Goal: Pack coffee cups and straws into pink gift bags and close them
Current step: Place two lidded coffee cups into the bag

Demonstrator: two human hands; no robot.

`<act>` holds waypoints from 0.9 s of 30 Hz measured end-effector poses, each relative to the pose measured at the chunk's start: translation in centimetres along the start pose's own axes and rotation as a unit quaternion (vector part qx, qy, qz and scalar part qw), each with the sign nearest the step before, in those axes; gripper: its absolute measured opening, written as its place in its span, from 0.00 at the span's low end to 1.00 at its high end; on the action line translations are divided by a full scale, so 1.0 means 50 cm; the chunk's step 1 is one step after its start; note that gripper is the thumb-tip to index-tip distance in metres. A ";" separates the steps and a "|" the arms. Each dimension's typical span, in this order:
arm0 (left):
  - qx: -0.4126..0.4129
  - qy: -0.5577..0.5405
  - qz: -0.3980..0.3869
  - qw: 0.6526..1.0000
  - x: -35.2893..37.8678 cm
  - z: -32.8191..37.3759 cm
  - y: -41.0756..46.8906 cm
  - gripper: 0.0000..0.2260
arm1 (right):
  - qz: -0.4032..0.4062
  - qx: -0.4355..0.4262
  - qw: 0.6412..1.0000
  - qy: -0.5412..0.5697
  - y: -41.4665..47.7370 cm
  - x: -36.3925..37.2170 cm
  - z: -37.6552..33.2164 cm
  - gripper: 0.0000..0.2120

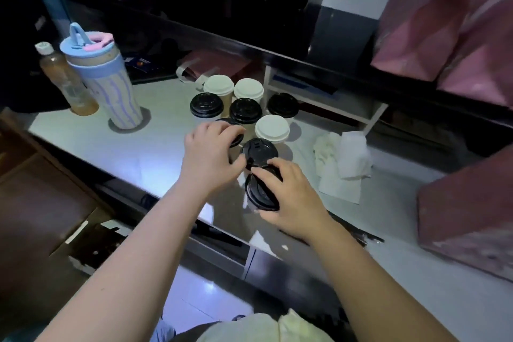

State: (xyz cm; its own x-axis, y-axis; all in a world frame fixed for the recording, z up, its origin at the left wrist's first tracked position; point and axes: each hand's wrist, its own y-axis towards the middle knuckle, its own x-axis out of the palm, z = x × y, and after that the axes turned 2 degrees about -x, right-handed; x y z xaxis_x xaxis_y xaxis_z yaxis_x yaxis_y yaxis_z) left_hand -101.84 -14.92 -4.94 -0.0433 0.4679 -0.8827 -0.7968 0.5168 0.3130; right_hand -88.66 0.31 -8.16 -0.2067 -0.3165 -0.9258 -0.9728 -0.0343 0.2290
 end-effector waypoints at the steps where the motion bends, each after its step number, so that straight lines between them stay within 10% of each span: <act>1: 0.017 -0.004 0.003 1.000 -0.002 0.021 0.019 0.21 | 0.005 0.006 1.000 0.000 -0.006 -0.026 0.018 0.37; 16: 0.302 -0.099 -0.018 0.948 0.049 0.578 0.158 0.22 | 0.184 0.228 0.950 -0.106 -0.281 -0.525 0.286 0.39; 27: 0.295 -0.211 -0.105 0.926 0.180 0.844 0.083 0.16 | 0.227 0.269 0.933 -0.072 -0.498 -0.607 0.461 0.39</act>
State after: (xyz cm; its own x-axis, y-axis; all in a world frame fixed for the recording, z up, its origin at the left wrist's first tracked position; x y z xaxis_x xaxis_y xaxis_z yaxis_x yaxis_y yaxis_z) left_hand -80.11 21.69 3.22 0.4137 0.4876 -0.7688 -0.2876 0.8712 0.3978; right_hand -60.56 32.65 7.31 -0.5839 -0.0514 -0.8102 -0.6861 0.5648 0.4586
